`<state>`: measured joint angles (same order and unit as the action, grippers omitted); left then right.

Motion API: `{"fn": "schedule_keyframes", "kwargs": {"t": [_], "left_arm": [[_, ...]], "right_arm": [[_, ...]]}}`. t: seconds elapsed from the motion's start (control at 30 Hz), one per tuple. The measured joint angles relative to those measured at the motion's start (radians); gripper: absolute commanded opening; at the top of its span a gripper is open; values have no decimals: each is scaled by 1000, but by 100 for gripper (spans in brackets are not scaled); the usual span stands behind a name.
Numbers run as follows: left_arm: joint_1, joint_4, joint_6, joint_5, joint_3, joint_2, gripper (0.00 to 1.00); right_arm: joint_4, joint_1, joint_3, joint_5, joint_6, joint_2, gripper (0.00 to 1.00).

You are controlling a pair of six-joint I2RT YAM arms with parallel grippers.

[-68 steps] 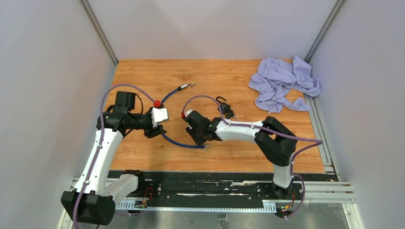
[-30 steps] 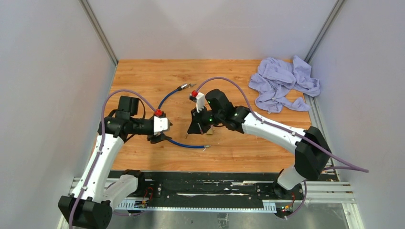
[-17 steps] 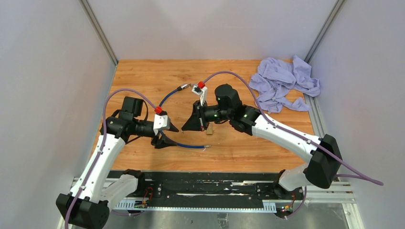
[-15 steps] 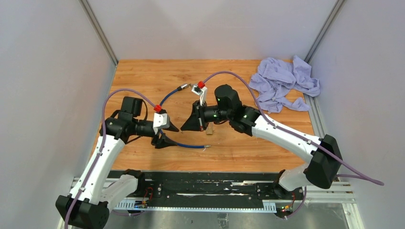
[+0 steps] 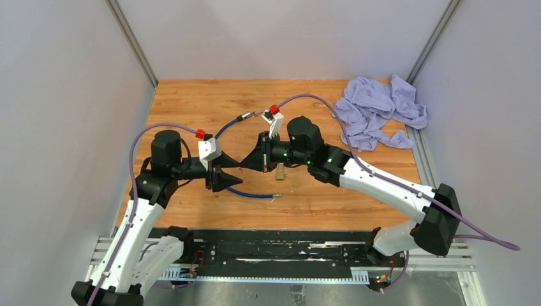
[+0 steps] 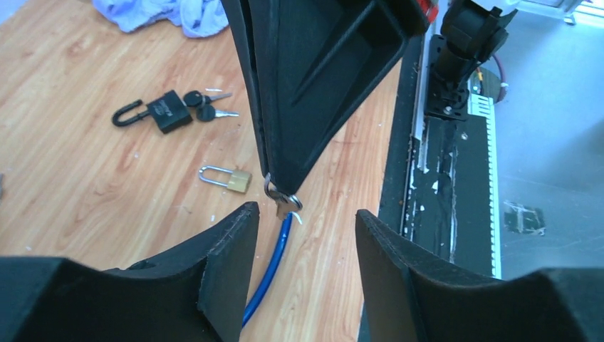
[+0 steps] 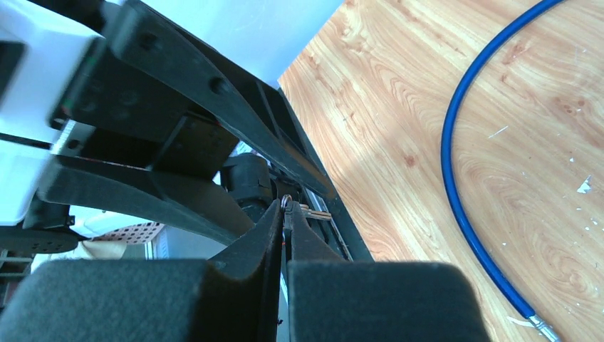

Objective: Unlock with the key

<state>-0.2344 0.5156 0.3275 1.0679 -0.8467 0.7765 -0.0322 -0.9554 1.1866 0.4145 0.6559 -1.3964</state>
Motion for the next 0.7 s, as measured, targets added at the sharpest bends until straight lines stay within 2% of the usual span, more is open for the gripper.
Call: {"fn": "schedule_keyframes", "kwargs": {"t": [0.2, 0.4, 0.6, 0.7], "left_arm": [[-4, -23, -27, 7, 49, -2, 53], [-5, -167, -134, 0, 68, -3, 48], [-5, -226, -175, -3, 79, -3, 36], [-5, -215, -163, -6, 82, -3, 26]], "right_arm": [[-10, -7, 0, -50, 26, 24, 1], [-22, -7, 0, -71, 43, 25, 1], [-45, -9, -1, -76, 63, 25, 1], [-50, -9, -2, -78, 67, 25, 1]]}}
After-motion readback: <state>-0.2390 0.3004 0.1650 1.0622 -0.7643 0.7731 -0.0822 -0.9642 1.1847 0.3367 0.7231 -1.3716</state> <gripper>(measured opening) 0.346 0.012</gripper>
